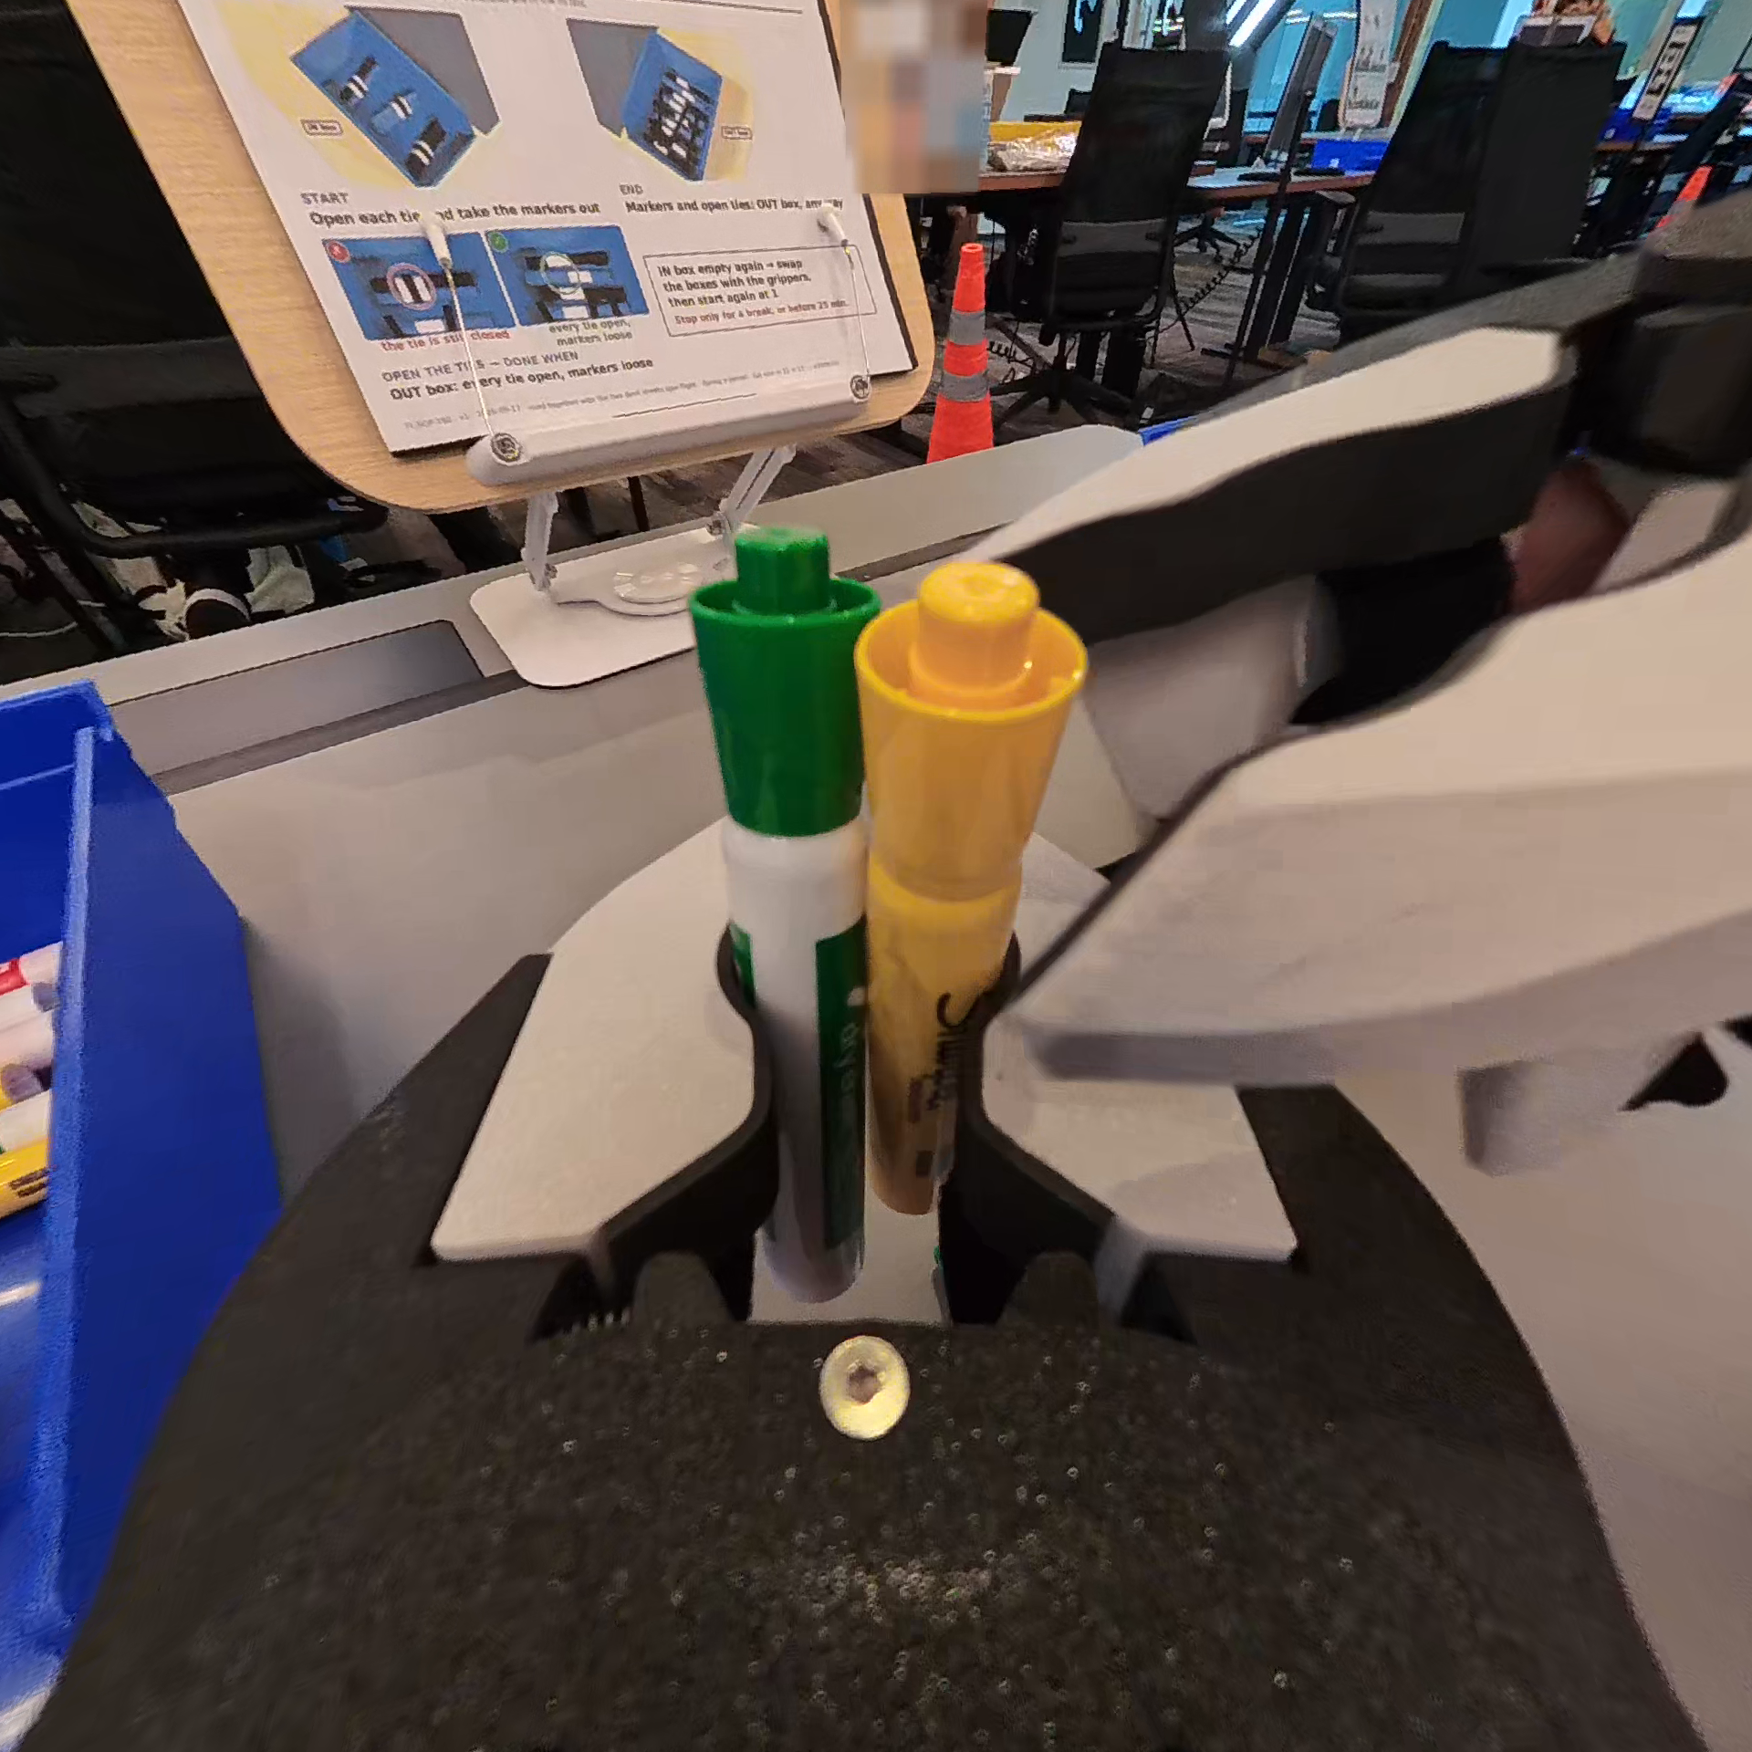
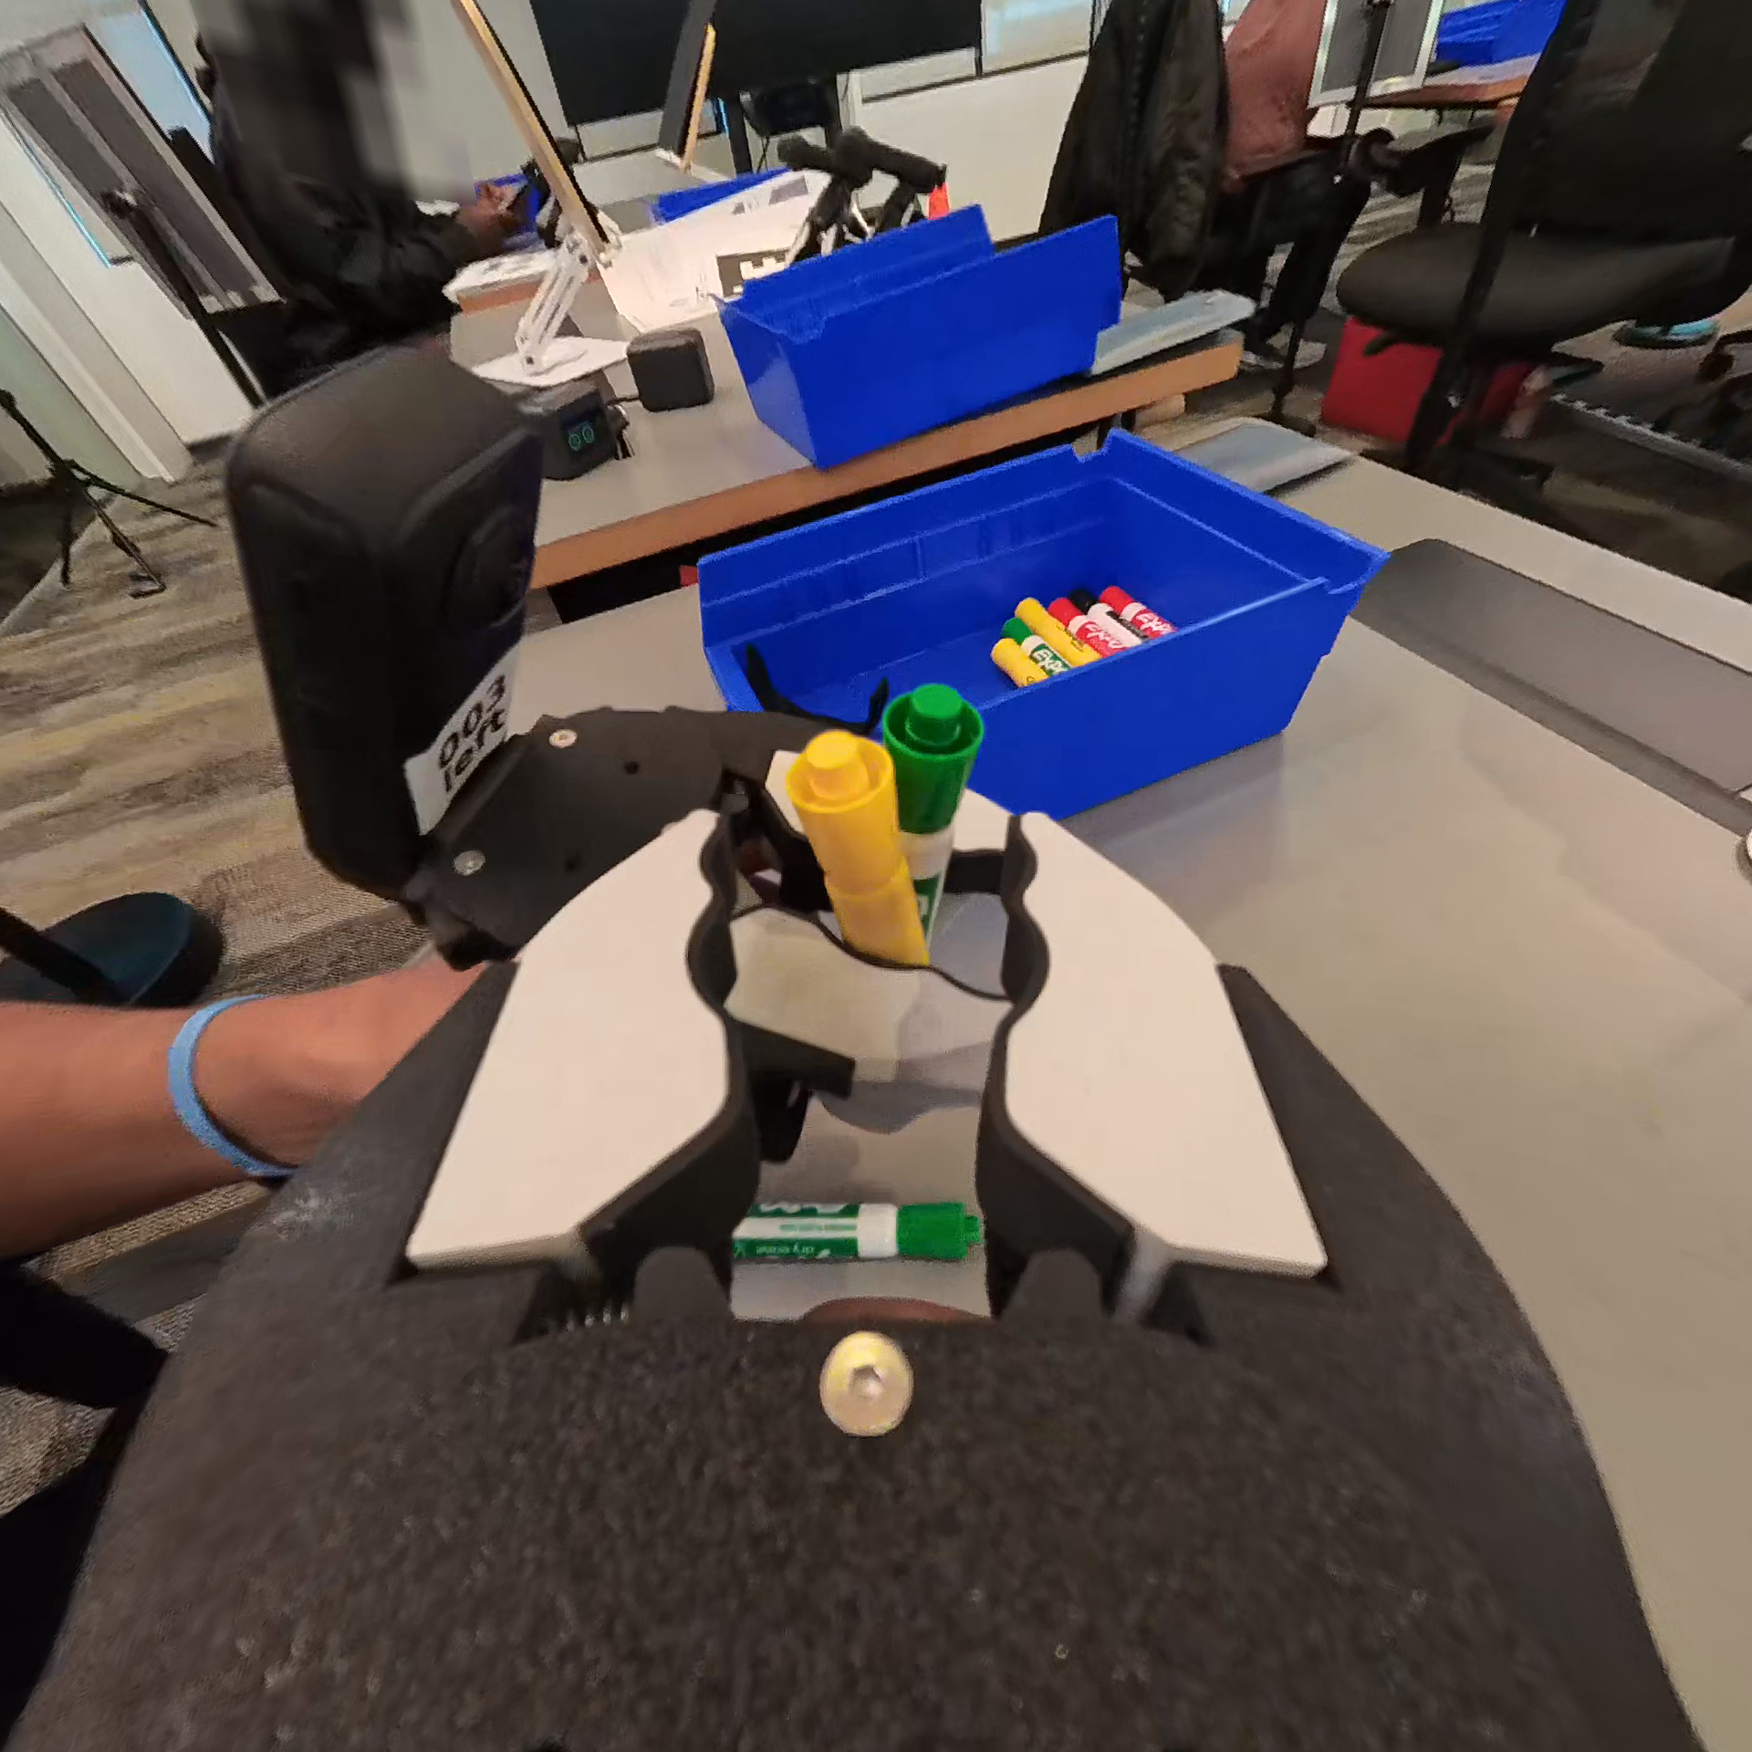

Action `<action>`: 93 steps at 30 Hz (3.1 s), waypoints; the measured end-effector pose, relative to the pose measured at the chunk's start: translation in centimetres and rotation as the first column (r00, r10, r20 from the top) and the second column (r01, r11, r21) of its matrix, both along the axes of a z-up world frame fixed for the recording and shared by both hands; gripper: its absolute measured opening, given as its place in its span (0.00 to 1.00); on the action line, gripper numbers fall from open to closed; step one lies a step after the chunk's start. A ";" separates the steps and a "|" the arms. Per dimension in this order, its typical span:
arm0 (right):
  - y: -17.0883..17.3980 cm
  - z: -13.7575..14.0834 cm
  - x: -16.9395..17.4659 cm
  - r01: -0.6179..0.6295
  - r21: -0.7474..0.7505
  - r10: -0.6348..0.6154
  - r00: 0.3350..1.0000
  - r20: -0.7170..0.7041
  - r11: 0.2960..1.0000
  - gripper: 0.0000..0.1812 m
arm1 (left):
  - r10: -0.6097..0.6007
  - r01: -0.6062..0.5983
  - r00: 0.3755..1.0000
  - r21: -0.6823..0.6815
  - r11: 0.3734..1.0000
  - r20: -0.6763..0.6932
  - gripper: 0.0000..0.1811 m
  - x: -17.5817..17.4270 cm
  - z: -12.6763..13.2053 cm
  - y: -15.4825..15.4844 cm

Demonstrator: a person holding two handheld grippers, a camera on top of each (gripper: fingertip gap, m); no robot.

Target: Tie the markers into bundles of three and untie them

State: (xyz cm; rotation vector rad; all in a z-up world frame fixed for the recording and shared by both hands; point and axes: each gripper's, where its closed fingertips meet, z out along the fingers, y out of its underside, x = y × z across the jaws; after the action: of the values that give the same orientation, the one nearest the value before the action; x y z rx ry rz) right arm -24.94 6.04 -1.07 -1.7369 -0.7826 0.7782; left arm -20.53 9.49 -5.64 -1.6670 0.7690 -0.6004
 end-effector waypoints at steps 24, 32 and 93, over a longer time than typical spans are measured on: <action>-0.8 0.6 1.2 -0.111 -0.019 0.113 0.990 0.089 0.994 0.16 | -0.129 0.129 0.992 0.011 0.992 -0.012 0.22 0.9 -0.6 -1.3; -0.4 2.0 5.9 -0.358 -0.050 0.358 0.934 -0.016 0.932 0.38 | -0.394 0.408 0.903 -0.049 0.912 0.173 0.22 2.9 1.6 -2.8; 5.1 -0.9 13.5 0.071 -0.167 -0.057 0.995 0.084 0.983 0.10 | -0.410 0.410 0.912 0.046 0.911 0.001 0.08 12.7 -0.3 2.1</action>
State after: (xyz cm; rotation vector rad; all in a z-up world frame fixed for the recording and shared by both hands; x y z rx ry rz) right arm -11.49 11.13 -2.01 -1.9460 -0.7262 0.7549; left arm -7.84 11.60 -5.92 -1.4649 1.1307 -0.8764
